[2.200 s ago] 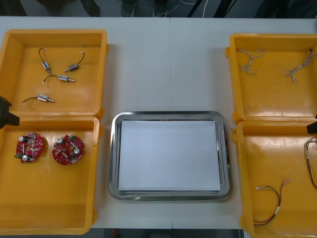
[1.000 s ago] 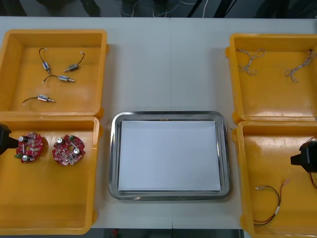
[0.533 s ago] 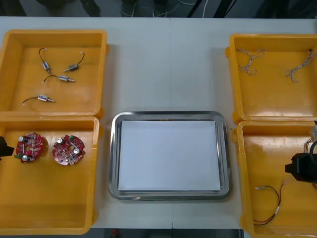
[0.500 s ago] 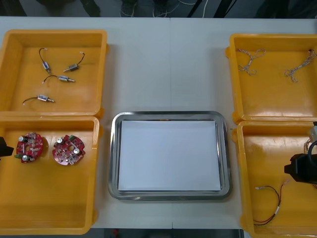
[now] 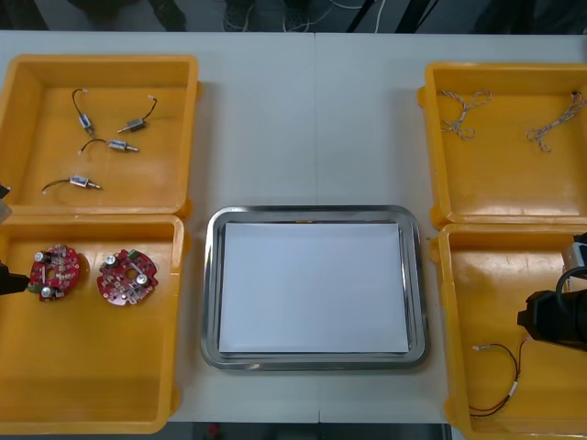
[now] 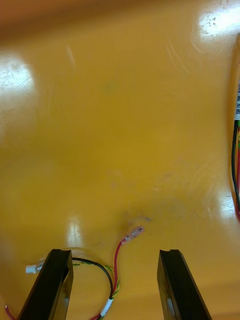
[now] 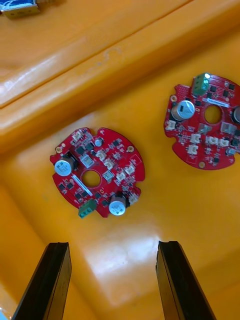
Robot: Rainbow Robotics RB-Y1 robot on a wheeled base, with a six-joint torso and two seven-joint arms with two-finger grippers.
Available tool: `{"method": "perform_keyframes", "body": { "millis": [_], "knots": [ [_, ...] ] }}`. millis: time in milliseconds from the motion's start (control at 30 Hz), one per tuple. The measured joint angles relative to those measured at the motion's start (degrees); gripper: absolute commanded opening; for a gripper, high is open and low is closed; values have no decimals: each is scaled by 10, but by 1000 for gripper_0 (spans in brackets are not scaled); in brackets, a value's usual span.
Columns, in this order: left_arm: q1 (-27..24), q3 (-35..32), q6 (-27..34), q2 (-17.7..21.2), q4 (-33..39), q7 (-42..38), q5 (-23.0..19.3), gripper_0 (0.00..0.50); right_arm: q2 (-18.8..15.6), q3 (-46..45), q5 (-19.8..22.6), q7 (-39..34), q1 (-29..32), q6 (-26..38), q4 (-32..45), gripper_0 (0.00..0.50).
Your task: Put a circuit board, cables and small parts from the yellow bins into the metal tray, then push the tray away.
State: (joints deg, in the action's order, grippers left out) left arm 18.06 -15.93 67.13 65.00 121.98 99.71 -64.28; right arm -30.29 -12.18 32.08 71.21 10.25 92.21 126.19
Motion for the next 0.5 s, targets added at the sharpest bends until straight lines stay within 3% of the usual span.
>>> {"method": "perform_keyframes", "body": {
  "millis": [200,500],
  "knots": [
    [0,47,-63,27,-37,17,-8,500,0,7,-10,-10,14,-9,0,491],
    [0,98,-111,64,-51,144,-15,500,1,8,-15,-33,25,-15,-1,491]
  ]
}}
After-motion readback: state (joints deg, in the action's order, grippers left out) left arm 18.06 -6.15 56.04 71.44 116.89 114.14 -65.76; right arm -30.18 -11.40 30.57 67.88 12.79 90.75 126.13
